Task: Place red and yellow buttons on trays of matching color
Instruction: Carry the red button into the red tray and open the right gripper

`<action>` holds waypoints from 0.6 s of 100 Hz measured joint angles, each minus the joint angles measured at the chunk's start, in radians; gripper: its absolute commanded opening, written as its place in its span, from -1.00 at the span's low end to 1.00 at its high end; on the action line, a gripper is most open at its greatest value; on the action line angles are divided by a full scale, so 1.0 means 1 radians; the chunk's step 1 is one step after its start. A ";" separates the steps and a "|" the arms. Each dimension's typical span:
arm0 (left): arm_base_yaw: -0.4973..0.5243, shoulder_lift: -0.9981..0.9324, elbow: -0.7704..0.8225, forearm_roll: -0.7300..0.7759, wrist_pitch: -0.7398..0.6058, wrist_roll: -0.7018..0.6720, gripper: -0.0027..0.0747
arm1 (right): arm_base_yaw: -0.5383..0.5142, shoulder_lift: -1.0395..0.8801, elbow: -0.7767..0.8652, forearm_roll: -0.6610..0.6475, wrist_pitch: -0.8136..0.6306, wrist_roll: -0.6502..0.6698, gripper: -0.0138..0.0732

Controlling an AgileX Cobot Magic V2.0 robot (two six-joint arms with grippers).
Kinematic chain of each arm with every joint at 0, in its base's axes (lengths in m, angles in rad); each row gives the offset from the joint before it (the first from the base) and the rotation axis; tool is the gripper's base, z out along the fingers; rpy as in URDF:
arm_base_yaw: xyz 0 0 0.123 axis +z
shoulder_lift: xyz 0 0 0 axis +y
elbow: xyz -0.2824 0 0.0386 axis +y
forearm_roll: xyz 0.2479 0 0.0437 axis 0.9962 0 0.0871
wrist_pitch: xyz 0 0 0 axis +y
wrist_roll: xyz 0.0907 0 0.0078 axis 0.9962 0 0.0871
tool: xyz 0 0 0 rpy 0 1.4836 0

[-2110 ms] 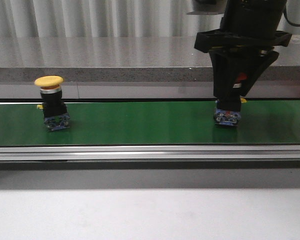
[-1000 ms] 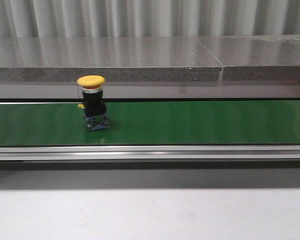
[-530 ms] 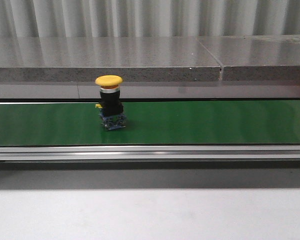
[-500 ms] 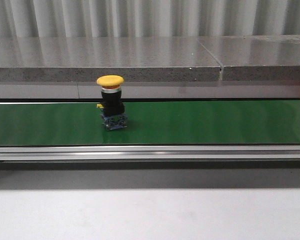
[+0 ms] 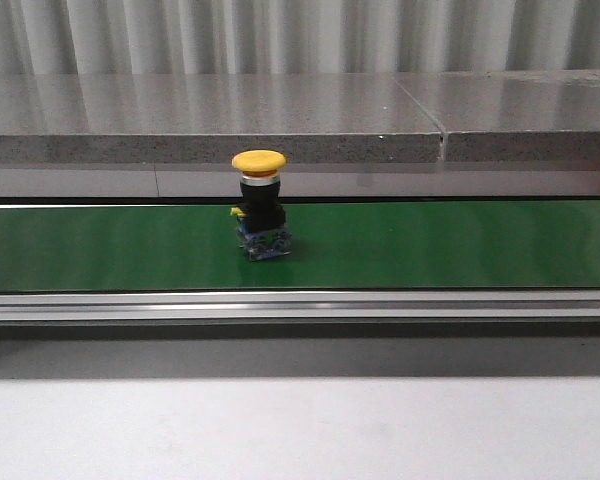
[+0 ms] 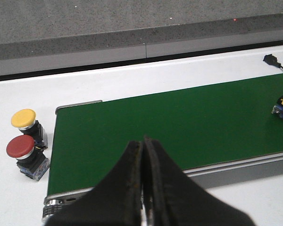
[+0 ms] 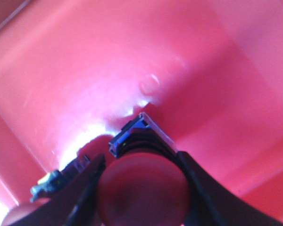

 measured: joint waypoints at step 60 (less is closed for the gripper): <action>0.000 0.000 0.000 0.000 0.000 0.000 -0.98 | 0.000 0.026 -0.002 0.028 -0.011 0.000 0.56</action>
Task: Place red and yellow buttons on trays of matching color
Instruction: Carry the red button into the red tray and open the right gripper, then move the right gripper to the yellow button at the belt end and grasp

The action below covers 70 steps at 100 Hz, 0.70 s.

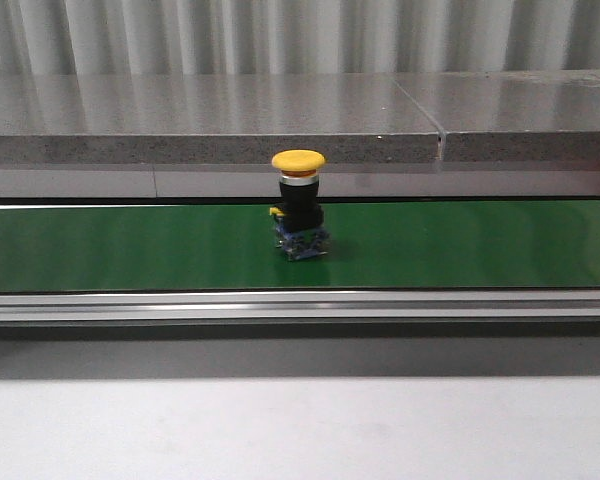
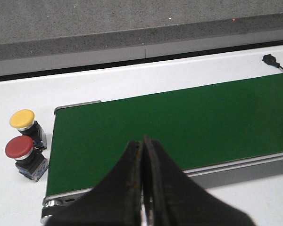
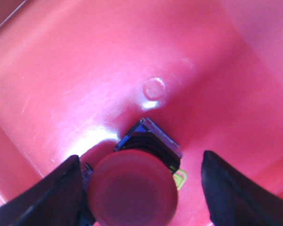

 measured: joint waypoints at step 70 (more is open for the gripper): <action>0.000 0.000 0.000 0.000 0.000 0.000 -0.98 | 0.112 -0.326 0.000 -0.005 0.095 -0.194 0.56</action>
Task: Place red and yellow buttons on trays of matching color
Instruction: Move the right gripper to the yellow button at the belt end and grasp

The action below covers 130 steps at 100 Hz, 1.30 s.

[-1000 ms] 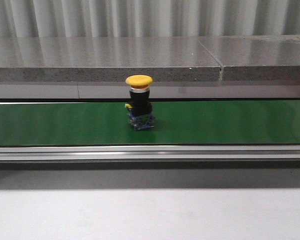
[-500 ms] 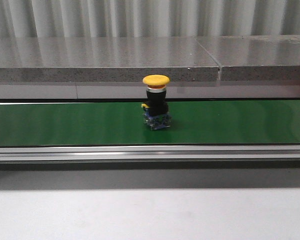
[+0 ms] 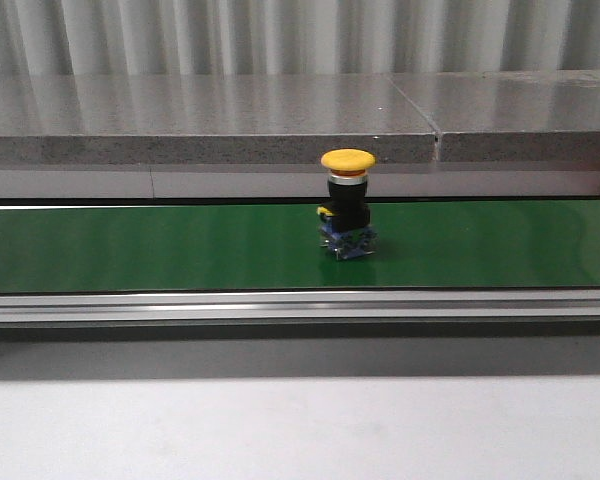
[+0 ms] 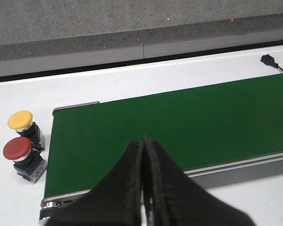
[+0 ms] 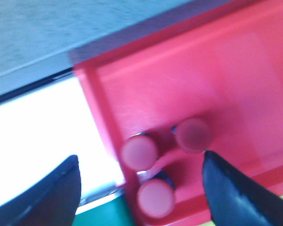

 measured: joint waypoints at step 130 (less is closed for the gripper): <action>0.000 0.000 0.000 0.000 0.000 0.000 -0.98 | 0.646 -0.307 0.265 0.000 0.158 -0.102 0.56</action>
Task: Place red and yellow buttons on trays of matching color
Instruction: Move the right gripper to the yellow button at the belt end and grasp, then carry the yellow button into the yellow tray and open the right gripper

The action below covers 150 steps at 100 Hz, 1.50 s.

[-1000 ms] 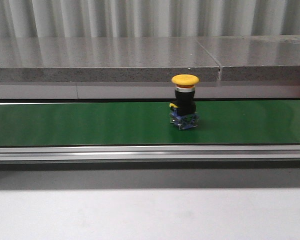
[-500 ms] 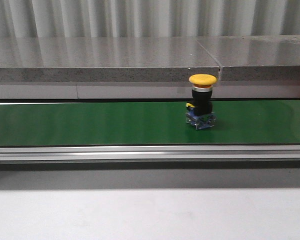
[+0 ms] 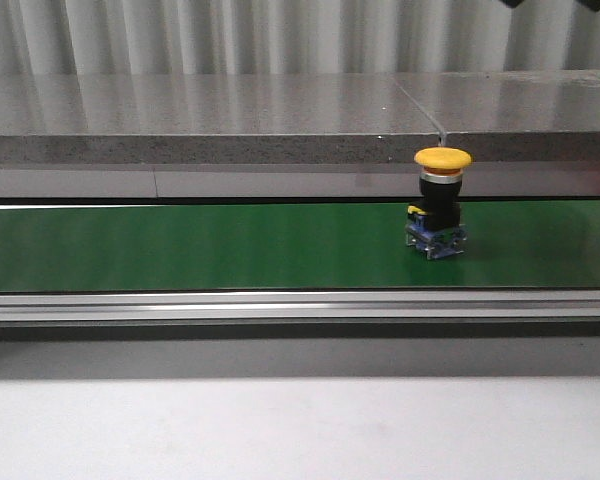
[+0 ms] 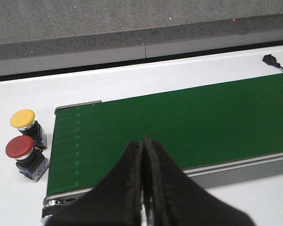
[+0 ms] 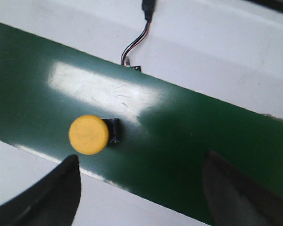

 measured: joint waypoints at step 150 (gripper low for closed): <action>0.000 0.000 0.000 0.000 0.000 0.000 -0.98 | -0.015 0.204 0.001 -0.084 0.051 0.014 -0.45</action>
